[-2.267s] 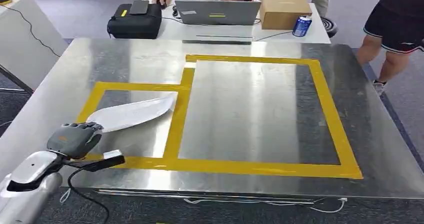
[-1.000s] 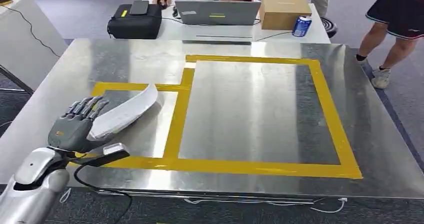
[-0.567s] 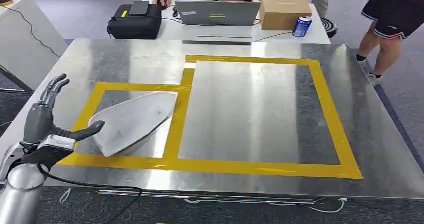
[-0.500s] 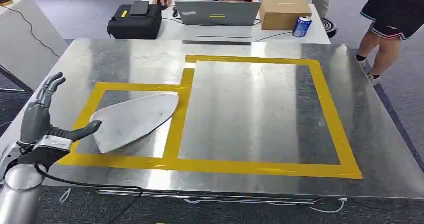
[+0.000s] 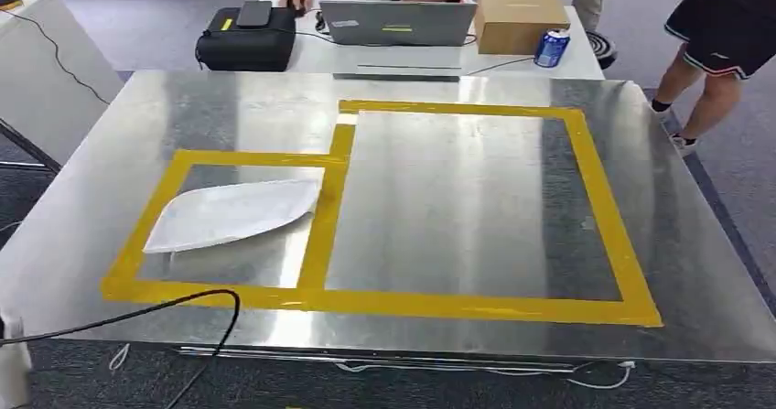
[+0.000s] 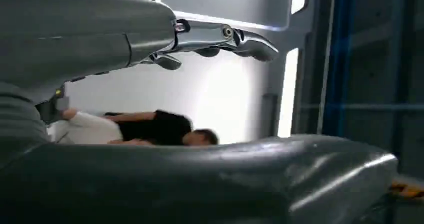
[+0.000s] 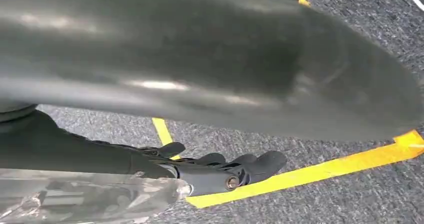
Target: Take the parts from the cabinet and place them on the table.
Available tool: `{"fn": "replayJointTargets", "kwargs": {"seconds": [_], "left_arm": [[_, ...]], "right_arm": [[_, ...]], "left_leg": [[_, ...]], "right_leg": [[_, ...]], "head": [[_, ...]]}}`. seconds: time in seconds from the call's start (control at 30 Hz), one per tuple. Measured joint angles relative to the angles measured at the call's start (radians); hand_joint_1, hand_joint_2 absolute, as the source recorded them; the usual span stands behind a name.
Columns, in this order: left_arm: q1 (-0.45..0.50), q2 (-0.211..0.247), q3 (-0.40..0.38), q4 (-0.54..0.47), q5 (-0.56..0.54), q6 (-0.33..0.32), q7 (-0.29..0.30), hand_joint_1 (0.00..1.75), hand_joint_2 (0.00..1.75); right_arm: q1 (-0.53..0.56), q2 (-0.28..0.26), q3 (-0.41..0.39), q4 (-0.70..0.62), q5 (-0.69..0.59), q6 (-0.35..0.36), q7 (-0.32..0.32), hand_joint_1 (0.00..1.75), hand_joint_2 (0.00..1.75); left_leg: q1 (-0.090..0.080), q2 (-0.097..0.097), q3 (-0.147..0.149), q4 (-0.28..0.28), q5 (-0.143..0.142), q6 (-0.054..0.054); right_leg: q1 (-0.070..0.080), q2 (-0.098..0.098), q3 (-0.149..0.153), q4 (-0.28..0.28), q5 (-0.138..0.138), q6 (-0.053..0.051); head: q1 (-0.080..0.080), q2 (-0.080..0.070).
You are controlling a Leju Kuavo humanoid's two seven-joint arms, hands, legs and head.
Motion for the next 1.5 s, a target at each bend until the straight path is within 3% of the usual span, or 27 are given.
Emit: {"fn": "replayJointTargets", "kwargs": {"seconds": [0.1,0.17,0.23,0.33,0.47,0.6,0.9,0.97,1.13,1.2,1.33,1.37,1.43,1.5], "left_arm": [[-0.001,0.007,0.19,0.011,0.143,-0.074,0.007,0.0,0.0],[-0.007,0.023,0.309,0.038,0.181,-0.102,0.011,0.0,0.0],[-0.013,0.039,0.39,0.067,0.192,-0.104,0.003,0.0,0.0],[-0.017,0.074,0.465,0.133,0.211,-0.061,-0.061,0.0,0.0],[-0.012,0.116,0.511,0.204,0.247,-0.019,-0.124,0.0,0.0],[0.011,0.176,0.551,0.313,0.325,0.08,-0.138,0.0,0.0],[0.032,0.224,0.598,0.423,0.345,0.121,-0.142,0.0,0.0],[0.018,0.224,0.621,0.436,0.299,0.123,-0.142,0.0,0.0],[-0.052,0.219,0.759,0.461,0.042,0.126,-0.143,0.0,0.0],[-0.065,0.209,0.833,0.471,-0.115,0.201,-0.143,0.0,0.0],[-0.062,0.182,0.887,0.484,-0.248,0.344,-0.143,0.0,0.0],[-0.054,0.173,0.889,0.485,-0.254,0.351,-0.143,0.0,0.0],[-0.032,0.139,0.901,0.54,-0.352,0.49,-0.143,0.0,0.0],[-0.023,0.104,0.9,0.589,-0.366,0.554,-0.143,0.0,0.0]], "right_arm": [[0.0,0.0,-0.007,0.0,-0.003,-0.003,-0.002,0.0,0.0],[0.001,0.0,-0.011,0.0,-0.005,-0.003,-0.002,0.0,0.0],[0.0,0.0,-0.014,0.0,-0.006,-0.003,-0.003,0.0,0.0],[-0.002,0.0,-0.019,0.0,-0.011,-0.003,-0.003,0.0,0.0],[0.0,0.0,-0.031,0.0,-0.012,-0.003,-0.003,0.0,0.0],[-0.001,0.0,-0.034,0.0,-0.011,-0.002,-0.003,0.0,0.0],[-0.001,-0.003,-0.041,0.0,-0.013,0.001,-0.002,0.0,0.0],[0.0,-0.003,-0.045,0.0,-0.016,0.001,0.002,0.0,0.0],[-0.001,-0.003,-0.064,0.0,-0.037,-0.009,0.008,0.0,0.0],[-0.001,-0.003,-0.081,0.0,-0.054,-0.02,0.008,0.0,0.0],[0.001,-0.003,-0.101,0.0,-0.073,-0.03,0.008,0.0,0.0],[0.0,-0.003,-0.103,0.0,-0.074,-0.031,0.007,0.0,0.0],[0.0,0.001,-0.122,0.0,-0.093,-0.044,0.0,0.0,0.0],[-0.001,0.005,-0.134,0.0,-0.1,-0.053,-0.008,0.0,0.0]], "left_leg": [[0.0,0.001,0.0,0.0,-0.001,-0.001],[0.001,0.001,0.0,0.0,-0.001,-0.001],[0.001,0.0,0.0,0.0,-0.002,-0.002],[0.001,0.0,0.001,-0.001,-0.002,-0.003],[0.001,-0.001,0.001,-0.001,-0.002,-0.003],[0.001,0.0,0.004,-0.001,-0.003,-0.004],[0.002,-0.001,0.007,-0.001,-0.005,-0.005],[0.002,-0.001,0.007,-0.001,-0.005,-0.004],[0.002,-0.001,0.007,-0.001,-0.005,-0.004],[0.002,-0.001,0.008,-0.001,-0.005,-0.005],[0.002,-0.001,0.008,-0.001,-0.006,-0.005],[0.002,-0.001,0.008,-0.001,-0.006,-0.004],[0.001,-0.001,0.01,-0.001,-0.007,-0.004],[0.001,-0.001,0.011,-0.001,-0.009,-0.003]], "right_leg": [[0.0,0.0,-0.001,0.0,-0.001,-0.001],[0.001,0.0,-0.001,0.0,-0.002,-0.002],[0.001,-0.002,-0.006,0.0,-0.003,-0.003],[0.001,-0.001,-0.002,0.0,-0.004,-0.003],[0.001,-0.002,0.001,0.0,-0.004,-0.003],[0.001,0.0,0.003,0.001,-0.004,-0.003],[0.002,-0.003,0.006,0.0,-0.007,-0.004],[0.002,-0.003,0.007,0.0,-0.007,-0.004],[0.002,-0.002,0.008,0.0,-0.007,-0.004],[0.002,-0.002,0.008,0.0,-0.007,-0.004],[0.002,-0.002,0.008,0.0,-0.007,-0.004],[0.001,-0.002,0.007,0.0,-0.008,-0.004],[0.001,-0.002,0.005,0.0,-0.008,-0.003],[0.001,-0.002,0.004,0.0,-0.009,-0.004]], "head": [[0.0,0.0],[0.0,0.0],[0.0,0.0],[0.0,0.0],[0.0,0.0],[-0.001,0.0],[0.0,0.0],[-0.001,0.0],[-0.001,0.0],[0.0,0.0],[0.0,0.0],[0.0,0.0],[-0.002,0.0],[-0.001,0.0]]}}
